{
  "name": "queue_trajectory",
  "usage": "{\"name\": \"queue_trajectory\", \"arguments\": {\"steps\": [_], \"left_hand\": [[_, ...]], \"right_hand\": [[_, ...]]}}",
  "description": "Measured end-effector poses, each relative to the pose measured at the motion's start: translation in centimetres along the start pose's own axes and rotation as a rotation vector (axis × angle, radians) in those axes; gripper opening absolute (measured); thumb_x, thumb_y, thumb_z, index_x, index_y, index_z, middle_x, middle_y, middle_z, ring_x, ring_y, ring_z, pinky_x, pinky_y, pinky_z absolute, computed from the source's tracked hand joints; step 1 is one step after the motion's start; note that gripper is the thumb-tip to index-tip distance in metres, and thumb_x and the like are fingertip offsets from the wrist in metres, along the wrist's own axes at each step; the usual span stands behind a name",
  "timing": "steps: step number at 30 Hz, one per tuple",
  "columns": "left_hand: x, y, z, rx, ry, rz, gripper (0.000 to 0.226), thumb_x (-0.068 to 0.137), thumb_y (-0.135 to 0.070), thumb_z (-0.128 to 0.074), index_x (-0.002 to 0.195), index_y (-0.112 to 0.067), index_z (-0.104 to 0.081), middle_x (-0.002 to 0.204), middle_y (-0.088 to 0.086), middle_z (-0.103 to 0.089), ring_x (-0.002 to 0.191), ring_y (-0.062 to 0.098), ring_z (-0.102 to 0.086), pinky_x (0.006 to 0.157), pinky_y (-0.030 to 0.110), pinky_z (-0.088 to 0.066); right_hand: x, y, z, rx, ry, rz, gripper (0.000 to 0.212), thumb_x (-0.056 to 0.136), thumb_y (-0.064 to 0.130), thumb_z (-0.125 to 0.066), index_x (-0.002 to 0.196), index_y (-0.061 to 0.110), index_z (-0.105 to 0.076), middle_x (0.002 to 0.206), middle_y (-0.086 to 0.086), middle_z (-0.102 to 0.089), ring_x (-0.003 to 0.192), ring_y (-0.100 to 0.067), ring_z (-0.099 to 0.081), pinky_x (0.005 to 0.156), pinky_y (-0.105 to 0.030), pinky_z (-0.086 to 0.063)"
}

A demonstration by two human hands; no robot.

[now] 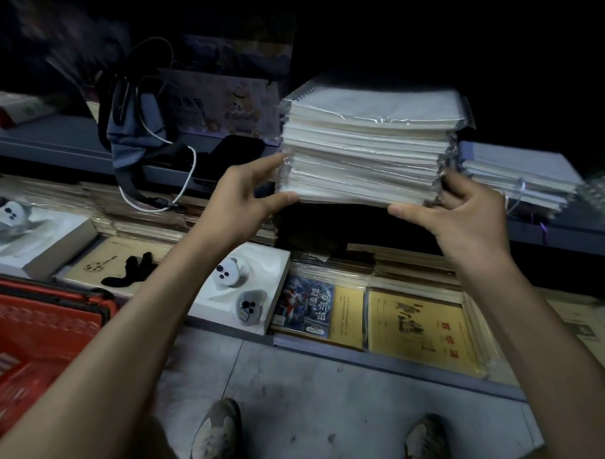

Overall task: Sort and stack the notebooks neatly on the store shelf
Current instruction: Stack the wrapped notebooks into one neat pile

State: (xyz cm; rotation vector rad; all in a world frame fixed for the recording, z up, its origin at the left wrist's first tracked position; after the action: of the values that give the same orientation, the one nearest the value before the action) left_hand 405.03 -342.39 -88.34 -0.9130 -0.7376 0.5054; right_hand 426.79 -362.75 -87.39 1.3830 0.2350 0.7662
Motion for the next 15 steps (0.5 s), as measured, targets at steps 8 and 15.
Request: {"name": "queue_trajectory", "arguments": {"steps": [8, 15], "left_hand": [[0.3, 0.6, -0.1, 0.021, -0.001, 0.048, 0.064, 0.09, -0.016, -0.082, 0.149, -0.02, -0.058, 0.144, -0.01, -0.061, 0.14, 0.003, -0.052, 0.121, 0.037, -0.041], [0.3, 0.4, -0.1, 0.068, -0.007, 0.074, 0.061, 0.089, -0.018, -0.083, 0.146, -0.021, -0.061, 0.136, -0.017, -0.062, 0.13, -0.004, -0.054, 0.119, 0.031, -0.042]], "right_hand": [[1.0, -0.7, 0.7, 0.056, 0.053, -0.044, 0.086, 0.074, 0.0, -0.086, 0.15, 0.013, -0.048, 0.118, 0.013, -0.055, 0.1, -0.016, -0.073, 0.057, -0.011, -0.052], [3.2, -2.3, 1.3, 0.093, 0.161, -0.086, 0.096, 0.069, 0.009, -0.088, 0.153, 0.021, -0.044, 0.146, -0.005, -0.058, 0.105, -0.009, -0.069, 0.047, -0.016, -0.046]]}}
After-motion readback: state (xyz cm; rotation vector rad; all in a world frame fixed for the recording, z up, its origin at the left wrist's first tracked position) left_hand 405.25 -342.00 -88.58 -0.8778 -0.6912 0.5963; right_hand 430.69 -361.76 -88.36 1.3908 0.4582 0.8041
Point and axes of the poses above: each hand's wrist, its own x-axis towards the middle knuckle, its own z-axis out of the back of the hand, y = z × x, the point moved 6 cm from there along x, towards the middle knuckle
